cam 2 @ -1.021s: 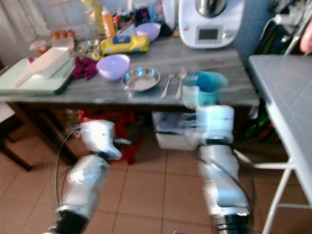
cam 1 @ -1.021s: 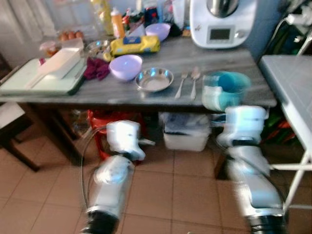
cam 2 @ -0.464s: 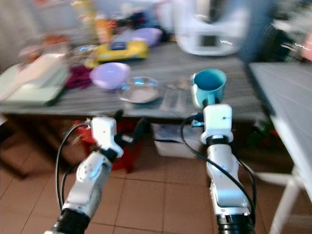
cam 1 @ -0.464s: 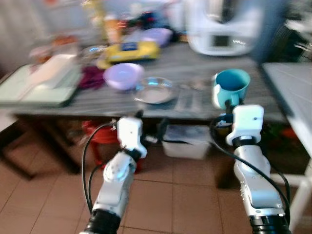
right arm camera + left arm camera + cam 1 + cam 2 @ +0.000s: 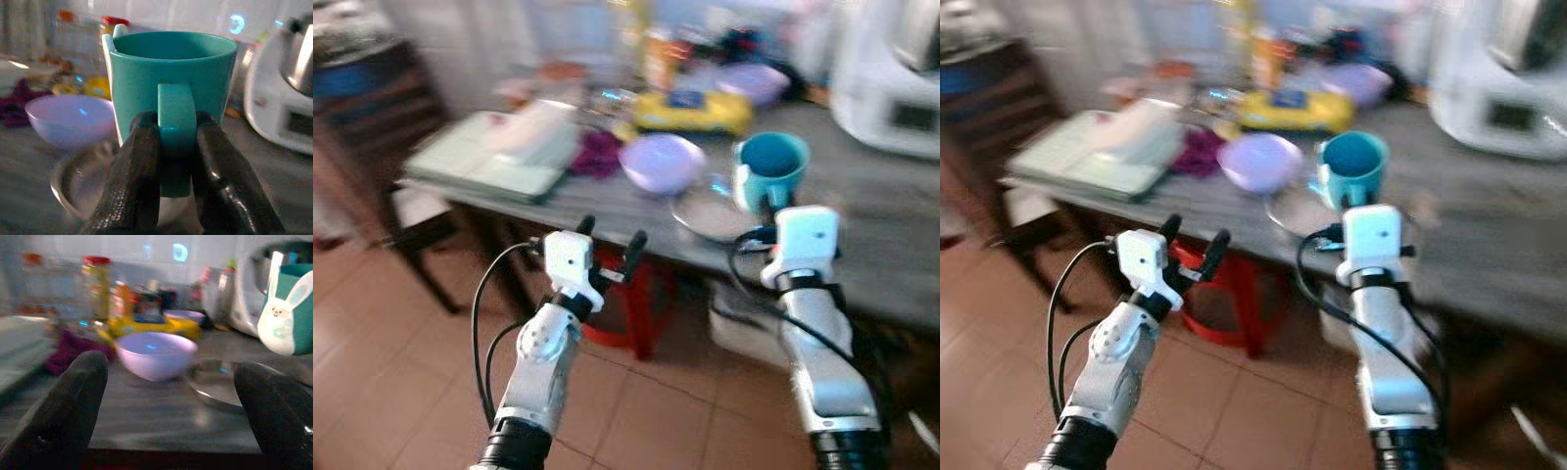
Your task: Setting the table
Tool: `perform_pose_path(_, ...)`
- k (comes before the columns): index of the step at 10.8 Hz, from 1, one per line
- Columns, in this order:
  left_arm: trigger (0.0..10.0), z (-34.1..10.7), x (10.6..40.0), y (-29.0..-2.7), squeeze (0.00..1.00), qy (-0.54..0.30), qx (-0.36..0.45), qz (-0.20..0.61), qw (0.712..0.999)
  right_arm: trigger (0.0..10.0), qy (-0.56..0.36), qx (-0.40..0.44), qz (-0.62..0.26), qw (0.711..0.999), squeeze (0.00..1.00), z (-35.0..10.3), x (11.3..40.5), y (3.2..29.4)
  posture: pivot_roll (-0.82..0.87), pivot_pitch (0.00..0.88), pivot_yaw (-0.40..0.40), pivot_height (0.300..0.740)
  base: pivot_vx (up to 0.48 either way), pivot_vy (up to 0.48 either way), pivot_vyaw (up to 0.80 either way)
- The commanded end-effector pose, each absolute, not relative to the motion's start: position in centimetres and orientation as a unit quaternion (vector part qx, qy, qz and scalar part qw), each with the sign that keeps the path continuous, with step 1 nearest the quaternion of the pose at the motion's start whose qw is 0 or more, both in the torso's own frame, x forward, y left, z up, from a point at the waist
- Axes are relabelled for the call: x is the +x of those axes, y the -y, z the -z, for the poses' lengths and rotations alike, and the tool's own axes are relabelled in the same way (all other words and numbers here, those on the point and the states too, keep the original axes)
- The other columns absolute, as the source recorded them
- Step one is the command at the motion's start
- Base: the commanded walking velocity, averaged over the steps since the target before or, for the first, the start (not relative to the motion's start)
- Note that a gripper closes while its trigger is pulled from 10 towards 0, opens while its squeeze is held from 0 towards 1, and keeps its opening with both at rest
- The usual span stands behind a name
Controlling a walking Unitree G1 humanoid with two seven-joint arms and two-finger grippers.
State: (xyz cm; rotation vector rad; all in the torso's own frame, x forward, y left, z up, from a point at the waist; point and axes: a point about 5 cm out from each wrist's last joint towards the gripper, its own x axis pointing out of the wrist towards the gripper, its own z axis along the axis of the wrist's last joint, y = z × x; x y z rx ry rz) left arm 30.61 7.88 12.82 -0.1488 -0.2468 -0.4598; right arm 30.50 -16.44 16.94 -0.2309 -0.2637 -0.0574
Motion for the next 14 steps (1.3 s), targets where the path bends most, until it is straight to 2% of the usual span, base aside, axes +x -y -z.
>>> perform_pose_path(1,10.0,-12.5,30.7,-9.0,0.0,0.115,-0.065,0.214,0.968,10.0,0.147,-0.105,0.014,0.983,0.0,-17.6,30.5,15.3,-0.18,0.059,0.064,0.74,0.311,0.0,0.79)
perform_pose_path(6,10.0,-12.8,30.7,-9.0,0.0,0.12,-0.064,0.215,0.967,10.0,0.149,-0.106,0.014,0.983,0.0,-17.7,30.5,15.2,-0.18,0.059,0.064,0.74,0.312,0.0,0.72)
perform_pose_path(7,10.0,-13.1,29.8,-10.0,0.0,0.121,-0.064,0.189,0.972,10.0,0.155,-0.126,0.028,0.98,0.0,-17.8,29.0,16.6,-0.19,0.067,0.061,0.74,0.0,0.0,0.0)
perform_pose_path(14,10.0,-13.7,30.1,-10.9,0.0,0.132,-0.046,0.136,0.981,10.0,0.182,-0.164,-0.006,0.97,0.0,-18.8,29.1,15.7,-0.18,0.052,0.045,0.74,0.0,0.0,0.0)
